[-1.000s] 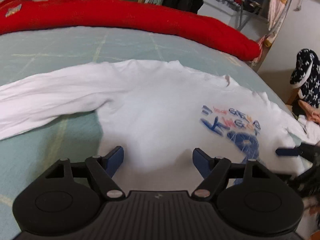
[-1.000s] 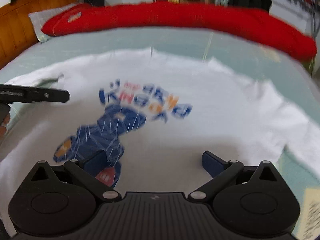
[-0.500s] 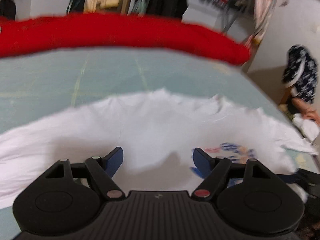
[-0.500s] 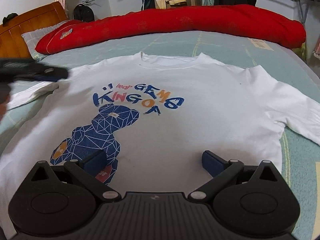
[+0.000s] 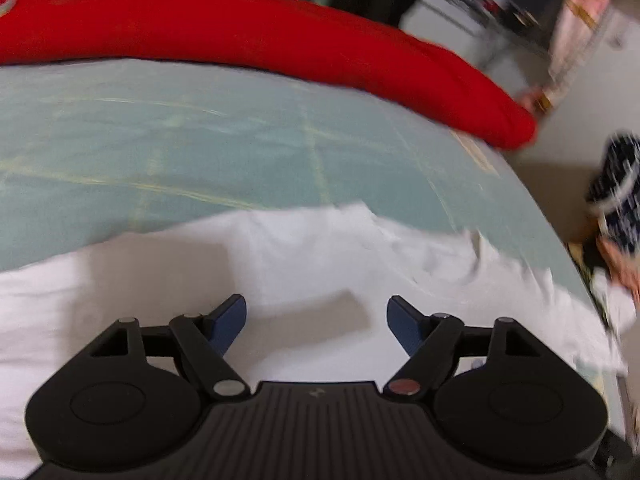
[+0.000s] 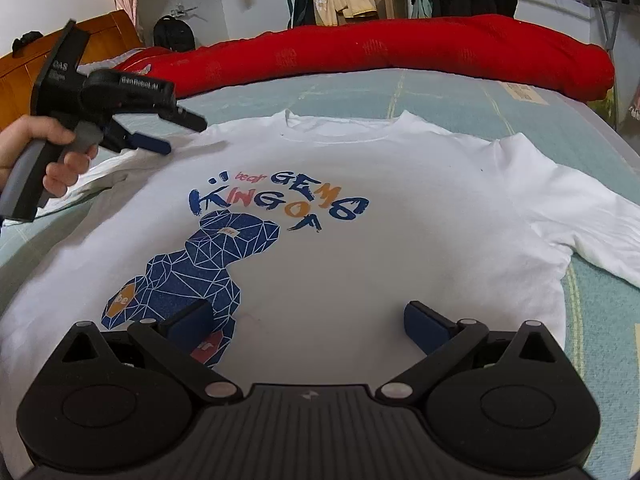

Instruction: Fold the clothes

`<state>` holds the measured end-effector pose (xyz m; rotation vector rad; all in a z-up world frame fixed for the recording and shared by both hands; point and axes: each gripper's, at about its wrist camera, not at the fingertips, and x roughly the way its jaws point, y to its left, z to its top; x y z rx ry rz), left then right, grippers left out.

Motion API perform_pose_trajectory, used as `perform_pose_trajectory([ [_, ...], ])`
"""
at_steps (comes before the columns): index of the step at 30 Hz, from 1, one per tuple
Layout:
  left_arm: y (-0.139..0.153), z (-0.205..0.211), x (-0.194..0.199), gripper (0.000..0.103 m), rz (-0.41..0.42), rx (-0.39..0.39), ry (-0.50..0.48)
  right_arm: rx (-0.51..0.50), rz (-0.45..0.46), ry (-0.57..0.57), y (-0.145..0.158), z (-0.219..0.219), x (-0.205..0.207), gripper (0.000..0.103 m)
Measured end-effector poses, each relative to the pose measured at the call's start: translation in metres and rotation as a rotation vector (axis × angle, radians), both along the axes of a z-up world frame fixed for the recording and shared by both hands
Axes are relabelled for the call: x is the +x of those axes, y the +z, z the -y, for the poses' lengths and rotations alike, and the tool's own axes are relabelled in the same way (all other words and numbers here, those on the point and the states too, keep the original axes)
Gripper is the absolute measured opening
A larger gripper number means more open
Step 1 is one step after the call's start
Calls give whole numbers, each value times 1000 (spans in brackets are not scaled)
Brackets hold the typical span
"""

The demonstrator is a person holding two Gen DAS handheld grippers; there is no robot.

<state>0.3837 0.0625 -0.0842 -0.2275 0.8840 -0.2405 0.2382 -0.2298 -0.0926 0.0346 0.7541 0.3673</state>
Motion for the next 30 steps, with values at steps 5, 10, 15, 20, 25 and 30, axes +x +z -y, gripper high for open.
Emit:
perform_pose_trajectory([
  [5, -16, 11, 28, 79, 34, 142, 9, 4, 6, 1, -1, 1, 0, 103],
  [10, -5, 7, 46, 77, 1, 197, 97, -2, 6, 0, 0, 0, 0, 103],
  [15, 35, 5, 0, 77, 34, 166, 16, -3, -16, -1, 12, 4, -1, 103],
  [20, 56, 8, -75, 80, 32, 85, -128, 38, 0, -30, 33, 12, -20, 103],
  [25, 25, 17, -136, 80, -8, 34, -205, 19, 24, -1, 45, 4, -47, 103],
  [30, -8, -2, -170, 80, -19, 22, -124, -11, 11, -5, 50, 3, -63, 103],
])
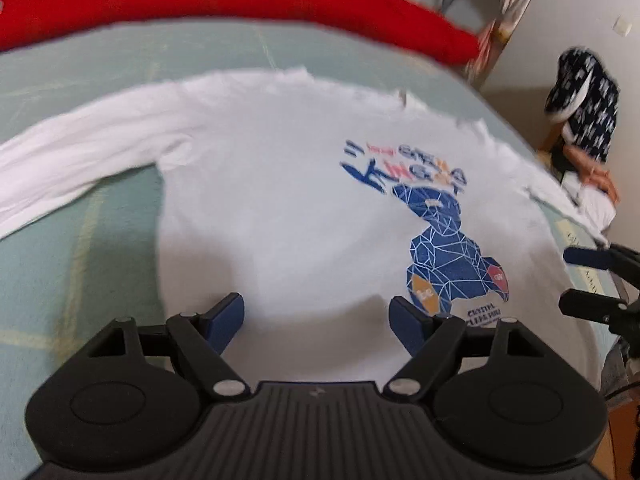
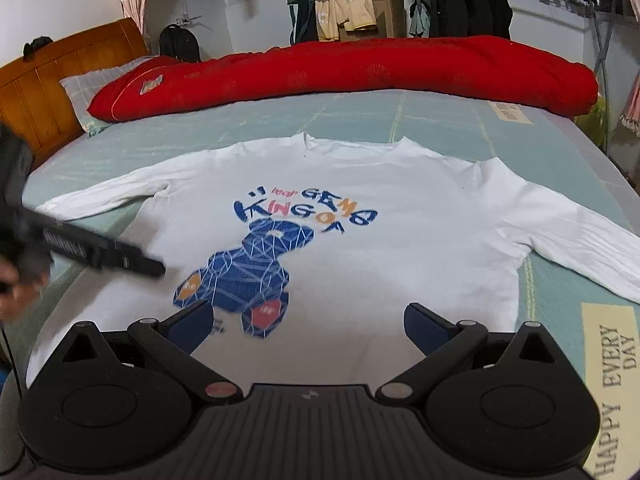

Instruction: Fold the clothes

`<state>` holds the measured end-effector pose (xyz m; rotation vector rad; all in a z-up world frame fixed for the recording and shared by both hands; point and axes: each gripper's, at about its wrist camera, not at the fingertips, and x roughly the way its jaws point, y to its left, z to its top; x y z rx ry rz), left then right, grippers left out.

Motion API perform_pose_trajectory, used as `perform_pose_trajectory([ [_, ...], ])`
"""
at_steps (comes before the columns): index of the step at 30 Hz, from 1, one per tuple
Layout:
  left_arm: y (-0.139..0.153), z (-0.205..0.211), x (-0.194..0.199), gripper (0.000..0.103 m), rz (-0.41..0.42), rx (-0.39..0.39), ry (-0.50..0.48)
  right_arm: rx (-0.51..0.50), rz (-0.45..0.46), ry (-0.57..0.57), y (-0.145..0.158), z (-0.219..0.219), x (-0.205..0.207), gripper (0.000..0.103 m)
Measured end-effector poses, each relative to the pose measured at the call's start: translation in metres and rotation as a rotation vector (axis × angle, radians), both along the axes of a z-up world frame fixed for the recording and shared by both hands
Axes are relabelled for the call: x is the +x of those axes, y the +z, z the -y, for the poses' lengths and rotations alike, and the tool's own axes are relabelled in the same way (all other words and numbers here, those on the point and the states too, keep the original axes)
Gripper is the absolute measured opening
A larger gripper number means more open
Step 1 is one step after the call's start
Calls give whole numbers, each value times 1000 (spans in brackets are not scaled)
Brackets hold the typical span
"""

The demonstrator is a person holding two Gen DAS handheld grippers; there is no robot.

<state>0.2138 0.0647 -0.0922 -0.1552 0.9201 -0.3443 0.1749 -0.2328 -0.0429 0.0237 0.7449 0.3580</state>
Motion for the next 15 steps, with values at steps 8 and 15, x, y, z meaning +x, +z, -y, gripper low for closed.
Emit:
perform_pose_trajectory([
  [8, 22, -9, -5, 80, 11, -10, 10, -16, -70, -46, -41, 19, -20, 103],
  [15, 10, 19, -13, 80, 47, 23, -68, -92, -36, -42, -41, 9, -25, 103],
])
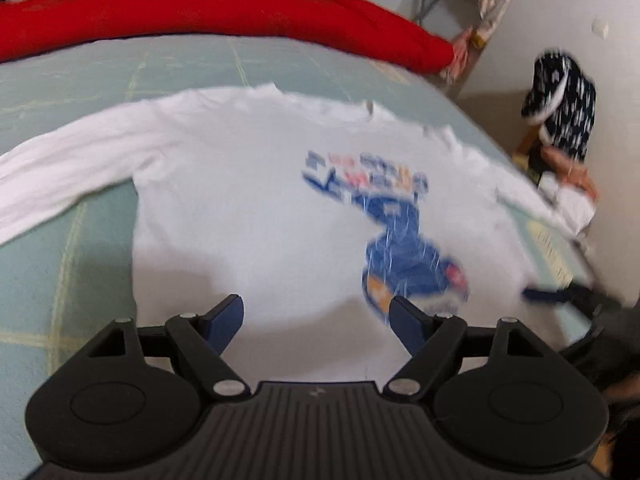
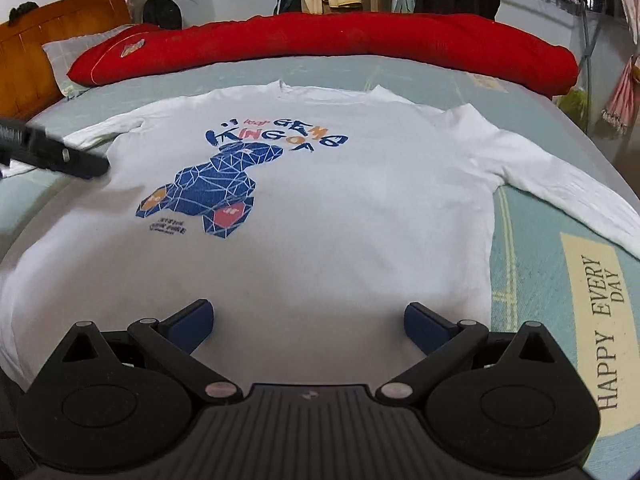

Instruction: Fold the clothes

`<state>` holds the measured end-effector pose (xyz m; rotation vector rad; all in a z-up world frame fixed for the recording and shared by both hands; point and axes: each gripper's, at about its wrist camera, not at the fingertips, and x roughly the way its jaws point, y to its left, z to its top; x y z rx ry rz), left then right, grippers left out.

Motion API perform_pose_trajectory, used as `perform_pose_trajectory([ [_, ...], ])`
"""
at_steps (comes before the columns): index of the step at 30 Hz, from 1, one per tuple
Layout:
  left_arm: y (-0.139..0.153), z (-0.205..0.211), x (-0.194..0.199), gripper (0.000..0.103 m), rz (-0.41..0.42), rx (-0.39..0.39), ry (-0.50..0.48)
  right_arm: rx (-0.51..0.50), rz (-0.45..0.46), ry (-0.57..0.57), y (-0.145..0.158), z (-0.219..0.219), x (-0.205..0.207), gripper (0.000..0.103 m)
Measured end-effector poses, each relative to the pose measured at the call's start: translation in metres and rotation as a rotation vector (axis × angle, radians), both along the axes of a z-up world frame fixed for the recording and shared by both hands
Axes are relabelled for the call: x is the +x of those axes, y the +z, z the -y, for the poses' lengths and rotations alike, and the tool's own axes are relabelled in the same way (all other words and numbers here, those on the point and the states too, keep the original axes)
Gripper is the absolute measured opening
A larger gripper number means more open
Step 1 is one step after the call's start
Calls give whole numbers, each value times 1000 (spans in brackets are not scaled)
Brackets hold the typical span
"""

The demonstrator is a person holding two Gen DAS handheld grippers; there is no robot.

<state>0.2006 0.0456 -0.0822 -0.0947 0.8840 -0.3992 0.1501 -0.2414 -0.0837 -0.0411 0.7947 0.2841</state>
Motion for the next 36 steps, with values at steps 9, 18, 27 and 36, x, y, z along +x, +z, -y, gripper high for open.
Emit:
perform_pose_trajectory([
  [9, 2, -11, -61, 81, 70, 186, -27, -53, -3, 47, 2, 16, -28, 103],
  [18, -12, 30, -114, 83, 114, 245, -193, -87, 54, 230, 12, -45, -45, 103],
  [27, -2, -17, -142, 83, 68, 256, -97, -100, -2, 165, 4, 17, -71, 103],
  [36, -6, 0, -104, 83, 38, 102, -60, -78, 23, 198, 8, -24, -55, 103],
])
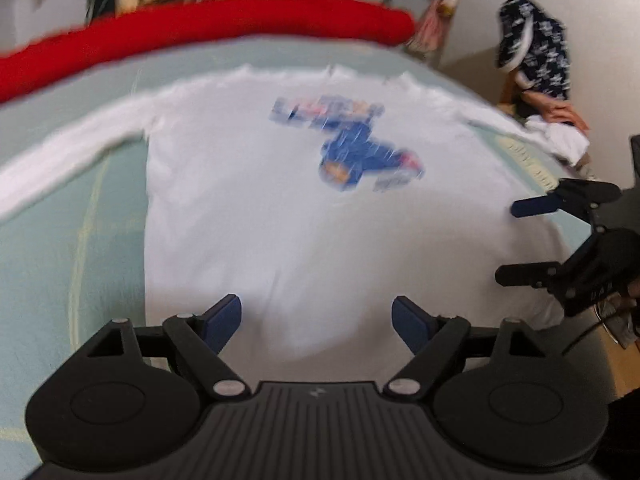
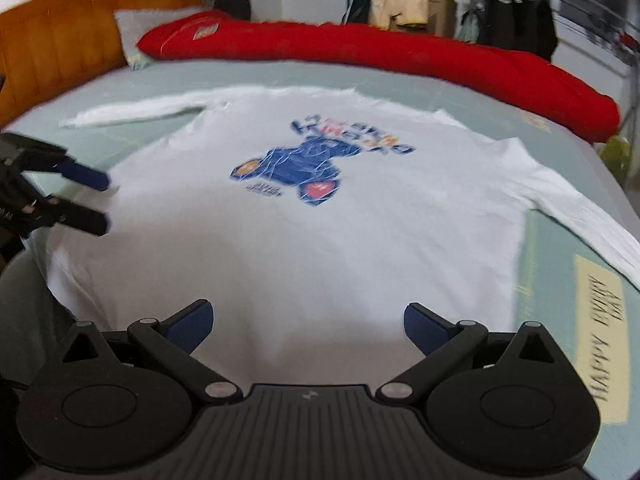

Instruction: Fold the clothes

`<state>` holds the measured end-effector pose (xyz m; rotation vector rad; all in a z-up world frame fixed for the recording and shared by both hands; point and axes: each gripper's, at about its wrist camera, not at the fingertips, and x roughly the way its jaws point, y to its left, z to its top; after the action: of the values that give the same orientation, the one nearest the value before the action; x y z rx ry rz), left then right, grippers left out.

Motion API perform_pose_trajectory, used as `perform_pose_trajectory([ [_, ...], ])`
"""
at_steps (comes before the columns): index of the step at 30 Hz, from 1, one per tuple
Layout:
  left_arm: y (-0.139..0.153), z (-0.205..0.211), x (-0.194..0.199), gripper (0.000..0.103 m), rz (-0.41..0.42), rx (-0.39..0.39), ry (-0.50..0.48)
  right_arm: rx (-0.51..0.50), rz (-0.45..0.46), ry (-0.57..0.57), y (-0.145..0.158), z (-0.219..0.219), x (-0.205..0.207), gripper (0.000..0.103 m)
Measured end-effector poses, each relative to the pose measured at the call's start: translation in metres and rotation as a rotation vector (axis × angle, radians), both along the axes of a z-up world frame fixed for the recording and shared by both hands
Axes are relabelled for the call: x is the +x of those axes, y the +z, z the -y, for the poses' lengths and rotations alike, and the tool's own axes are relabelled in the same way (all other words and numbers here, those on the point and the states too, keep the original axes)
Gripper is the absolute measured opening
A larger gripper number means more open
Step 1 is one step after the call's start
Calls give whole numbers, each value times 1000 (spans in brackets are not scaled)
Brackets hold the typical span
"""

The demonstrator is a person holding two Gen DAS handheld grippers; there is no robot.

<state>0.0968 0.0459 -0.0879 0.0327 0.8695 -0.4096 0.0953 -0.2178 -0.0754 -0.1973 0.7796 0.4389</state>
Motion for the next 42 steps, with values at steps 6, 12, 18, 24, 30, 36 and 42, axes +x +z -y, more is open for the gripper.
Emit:
perform_pose_trajectory([
  [6, 0, -24, -26, 83, -25, -27, -2, 28, -3, -33, -18, 4, -5, 103],
  [12, 28, -27, 23, 83, 54, -32, 49, 25, -2, -58, -20, 3, -4, 103],
  [18, 17, -7, 81, 83, 54, -35, 60, 26, -16, -66, -19, 3, -1, 103],
  [24, -7, -3, 88, 84, 16, -49, 87, 25, -26, -72, -19, 2, 1, 103],
  [30, -12, -10, 73, 102, 23, -77, 87, 33, -20, -69, -19, 4, 1, 103],
  [36, -11, -5, 64, 102, 42, -17, 79, 39, -14, -67, -20, 5, 0, 103],
  [42, 9, 4, 42, 102, 107, 35, 63, 41, -12, -66, -20, 5, 0, 103],
])
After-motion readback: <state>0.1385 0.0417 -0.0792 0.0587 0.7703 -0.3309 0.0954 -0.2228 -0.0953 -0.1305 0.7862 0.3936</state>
